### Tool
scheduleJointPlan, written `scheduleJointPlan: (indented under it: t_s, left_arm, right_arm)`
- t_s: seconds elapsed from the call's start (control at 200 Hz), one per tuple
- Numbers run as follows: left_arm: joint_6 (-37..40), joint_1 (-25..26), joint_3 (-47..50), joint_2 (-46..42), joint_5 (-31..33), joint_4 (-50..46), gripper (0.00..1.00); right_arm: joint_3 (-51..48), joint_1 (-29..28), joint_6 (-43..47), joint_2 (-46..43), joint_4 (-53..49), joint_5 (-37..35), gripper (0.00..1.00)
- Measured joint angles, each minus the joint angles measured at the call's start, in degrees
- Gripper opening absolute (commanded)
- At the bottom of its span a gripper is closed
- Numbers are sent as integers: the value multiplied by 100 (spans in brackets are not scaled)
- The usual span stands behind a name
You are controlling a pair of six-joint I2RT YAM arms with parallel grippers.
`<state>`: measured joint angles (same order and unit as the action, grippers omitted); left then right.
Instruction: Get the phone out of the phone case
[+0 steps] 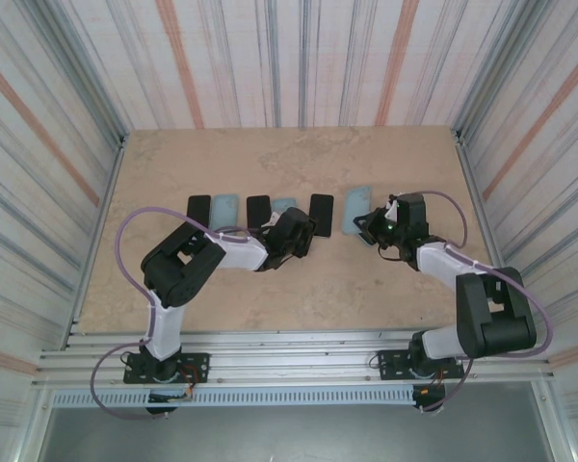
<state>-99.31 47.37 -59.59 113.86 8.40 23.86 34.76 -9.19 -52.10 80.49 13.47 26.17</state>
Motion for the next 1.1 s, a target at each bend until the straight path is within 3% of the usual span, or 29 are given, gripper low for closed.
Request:
scheduleJointPlan:
  t_s: [0.541,1.102]
  left_arm:
    - [402,-122,-28,2,-553,0,67]
    - [691,-208,-214,74,-964,35,67]
  right_arm:
    - [857,247,505,1534,74,691,3]
    - [1102,247,632,2201,-7,713,11]
